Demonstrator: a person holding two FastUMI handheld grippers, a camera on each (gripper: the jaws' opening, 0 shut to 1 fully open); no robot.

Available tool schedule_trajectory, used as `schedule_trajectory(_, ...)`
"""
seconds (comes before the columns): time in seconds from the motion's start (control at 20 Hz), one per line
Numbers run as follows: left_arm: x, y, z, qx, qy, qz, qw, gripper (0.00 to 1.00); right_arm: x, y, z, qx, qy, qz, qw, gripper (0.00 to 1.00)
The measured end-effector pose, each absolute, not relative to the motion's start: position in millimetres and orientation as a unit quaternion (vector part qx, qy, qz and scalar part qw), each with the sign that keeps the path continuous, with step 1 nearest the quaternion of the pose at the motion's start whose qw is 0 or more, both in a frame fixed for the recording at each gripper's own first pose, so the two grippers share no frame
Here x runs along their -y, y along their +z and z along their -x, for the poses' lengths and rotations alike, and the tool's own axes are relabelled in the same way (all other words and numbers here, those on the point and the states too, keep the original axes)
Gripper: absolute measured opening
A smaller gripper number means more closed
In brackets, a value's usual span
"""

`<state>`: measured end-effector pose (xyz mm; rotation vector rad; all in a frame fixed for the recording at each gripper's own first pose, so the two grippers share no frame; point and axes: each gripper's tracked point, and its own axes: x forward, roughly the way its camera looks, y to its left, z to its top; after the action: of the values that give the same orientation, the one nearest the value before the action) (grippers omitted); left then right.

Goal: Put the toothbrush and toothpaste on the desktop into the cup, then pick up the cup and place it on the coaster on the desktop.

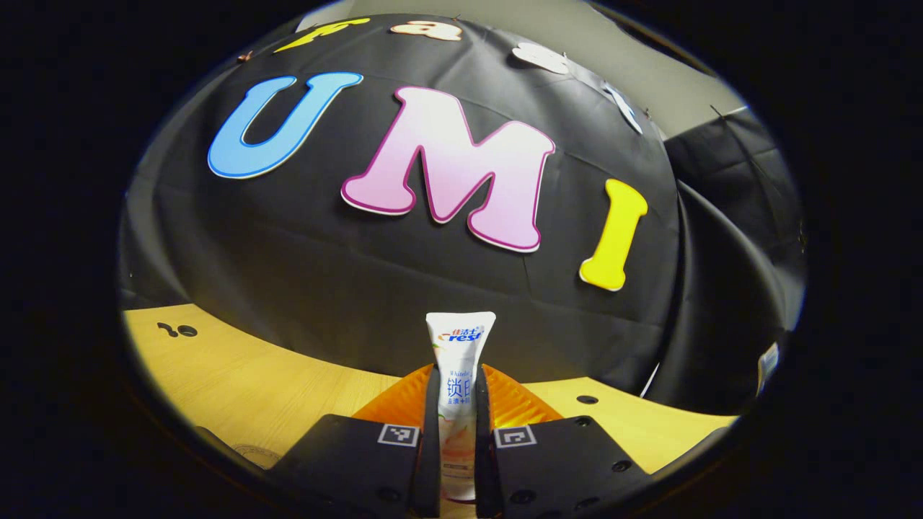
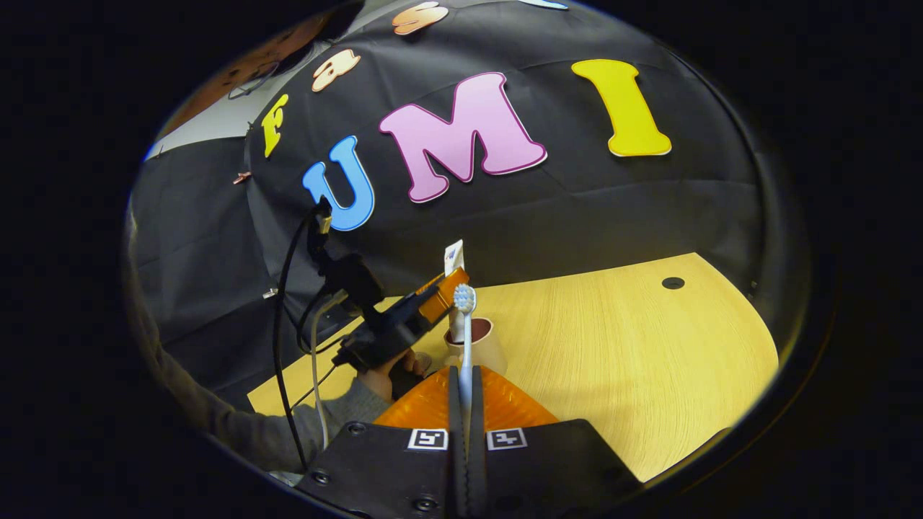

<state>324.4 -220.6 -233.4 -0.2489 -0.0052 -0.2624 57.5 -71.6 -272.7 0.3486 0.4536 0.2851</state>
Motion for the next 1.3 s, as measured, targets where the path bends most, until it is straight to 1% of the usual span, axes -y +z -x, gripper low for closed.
schedule_trajectory(0.15,225,-253,-321,-0.015,-0.125,0.107,0.986,0.23,74,-273,-62,-0.223,0.14,-0.175,0.949,0.05)
schedule_trajectory(0.25,228,-263,-318,-0.027,-0.128,0.106,0.986,0.26,78,-275,-64,-0.224,0.137,-0.171,0.95,0.05)
schedule_trajectory(0.3,228,-268,-317,-0.031,-0.126,0.104,0.986,0.33,79,-275,-65,-0.223,0.136,-0.172,0.95,0.05)
schedule_trajectory(0.35,227,-271,-315,-0.035,-0.125,0.102,0.986,0.29,79,-276,-66,-0.224,0.135,-0.172,0.95,0.05)
schedule_trajectory(0.4,230,-274,-312,-0.041,-0.13,0.103,0.985,0.3,80,-276,-65,-0.224,0.135,-0.172,0.95,0.05)
schedule_trajectory(0.45,231,-276,-309,-0.044,-0.133,0.104,0.985,0.27,81,-277,-66,-0.225,0.134,-0.169,0.95,0.05)
schedule_trajectory(0.5,231,-277,-308,-0.046,-0.133,0.104,0.985,0.37,81,-277,-66,-0.224,0.133,-0.169,0.95,0.05)
schedule_trajectory(0.55,232,-276,-305,-0.045,-0.135,0.102,0.985,0.43,81,-276,-68,-0.222,0.132,-0.171,0.951,0.05)
schedule_trajectory(0.6,231,-275,-301,-0.043,-0.136,0.097,0.985,0.39,80,-274,-69,-0.22,0.132,-0.173,0.951,0.05)
schedule_trajectory(0.65,231,-274,-299,-0.044,-0.137,0.092,0.985,0.4,79,-272,-70,-0.218,0.133,-0.174,0.951,0.05)
schedule_trajectory(0.75,230,-276,-295,-0.049,-0.136,0.084,0.986,0.47,78,-265,-74,-0.21,0.133,-0.178,0.952,0.05)
schedule_trajectory(0.8,229,-277,-292,-0.051,-0.137,0.082,0.986,0.6,77,-261,-77,-0.203,0.133,-0.179,0.953,0.05)
schedule_trajectory(0.85,228,-276,-289,-0.053,-0.136,0.079,0.986,0.56,77,-255,-81,-0.196,0.135,-0.179,0.955,0.05)
schedule_trajectory(0.9,226,-277,-288,-0.055,-0.134,0.076,0.987,0.62,75,-249,-85,-0.189,0.137,-0.179,0.956,0.05)
schedule_trajectory(1.1,217,-265,-270,-0.047,-0.137,0.07,0.987,0.71,66,-224,-107,-0.153,0.157,-0.166,0.961,0.05)
schedule_trajectory(1.3,196,-241,-244,-0.031,-0.137,0.074,0.987,0.72,49,-195,-135,-0.107,0.188,-0.148,0.965,0.05)
